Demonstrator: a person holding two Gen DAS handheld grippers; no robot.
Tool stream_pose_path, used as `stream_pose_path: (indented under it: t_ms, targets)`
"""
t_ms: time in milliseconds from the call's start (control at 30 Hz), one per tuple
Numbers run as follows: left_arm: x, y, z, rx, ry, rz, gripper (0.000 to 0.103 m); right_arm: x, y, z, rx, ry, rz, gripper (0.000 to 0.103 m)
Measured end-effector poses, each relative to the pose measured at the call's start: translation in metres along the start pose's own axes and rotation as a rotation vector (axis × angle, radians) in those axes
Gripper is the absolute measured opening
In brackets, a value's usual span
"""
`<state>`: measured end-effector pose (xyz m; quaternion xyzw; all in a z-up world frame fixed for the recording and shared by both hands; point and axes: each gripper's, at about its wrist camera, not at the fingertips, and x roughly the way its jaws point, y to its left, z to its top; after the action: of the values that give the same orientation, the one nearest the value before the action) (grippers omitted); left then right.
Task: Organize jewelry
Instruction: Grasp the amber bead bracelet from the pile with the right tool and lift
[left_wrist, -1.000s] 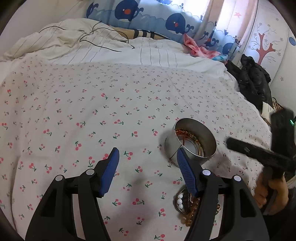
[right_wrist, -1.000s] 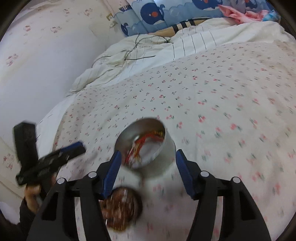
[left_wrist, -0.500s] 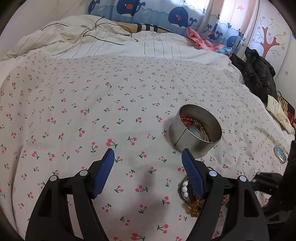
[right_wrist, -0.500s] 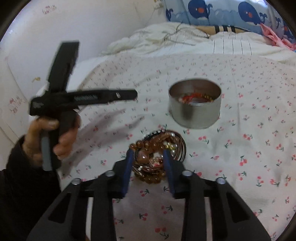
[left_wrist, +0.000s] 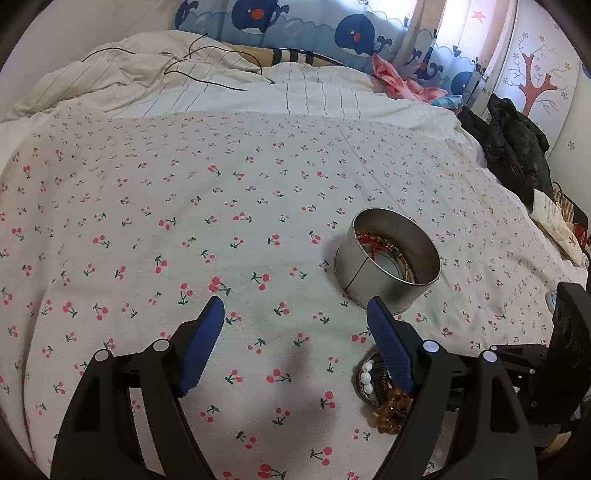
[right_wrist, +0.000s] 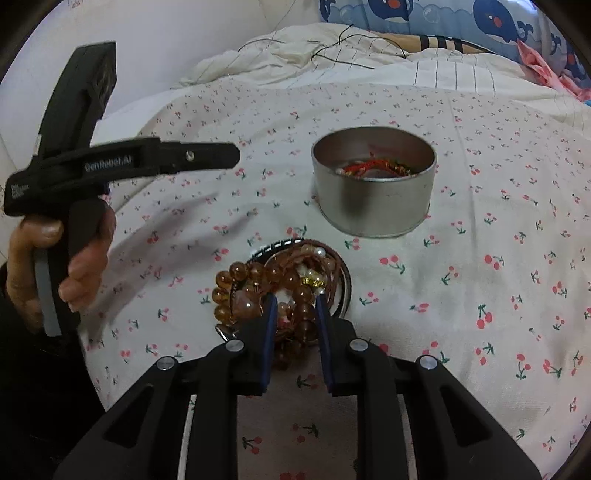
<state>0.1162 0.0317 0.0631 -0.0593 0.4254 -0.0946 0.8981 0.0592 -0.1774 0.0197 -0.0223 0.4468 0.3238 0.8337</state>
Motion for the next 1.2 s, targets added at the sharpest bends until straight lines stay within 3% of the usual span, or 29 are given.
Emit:
stream_pose_path:
  t_ms: [133, 233, 367, 633, 733, 933, 1200]
  targets:
    - [0.000, 0.000, 0.000, 0.001, 0.001, 0.002, 0.076, 0.003, 0.003, 0.000, -0.018, 0.004, -0.021, 0.021]
    - [0.001, -0.001, 0.000, 0.004, 0.005, 0.005, 0.076, -0.007, 0.001, 0.001, -0.014, -0.039, -0.018, 0.012]
    - [0.003, -0.001, 0.000, 0.006, 0.007, 0.008, 0.076, -0.027, -0.002, 0.005, 0.016, -0.120, 0.050, 0.012]
    - [0.009, -0.005, -0.002, 0.033, 0.034, 0.003, 0.077, -0.076, -0.012, 0.011, 0.080, -0.339, 0.274, 0.012]
    - [0.009, -0.009, -0.004, 0.053, 0.040, -0.004, 0.077, -0.088, -0.025, 0.012, 0.137, -0.397, 0.312, 0.012]
    - [0.012, -0.021, -0.009, 0.118, 0.045, -0.027, 0.077, -0.090, -0.053, 0.012, 0.257, -0.398, 0.204, 0.012]
    - [0.034, -0.061, -0.022, 0.255, 0.078, -0.077, 0.085, -0.060, -0.102, -0.004, 0.469, -0.248, 0.003, 0.013]
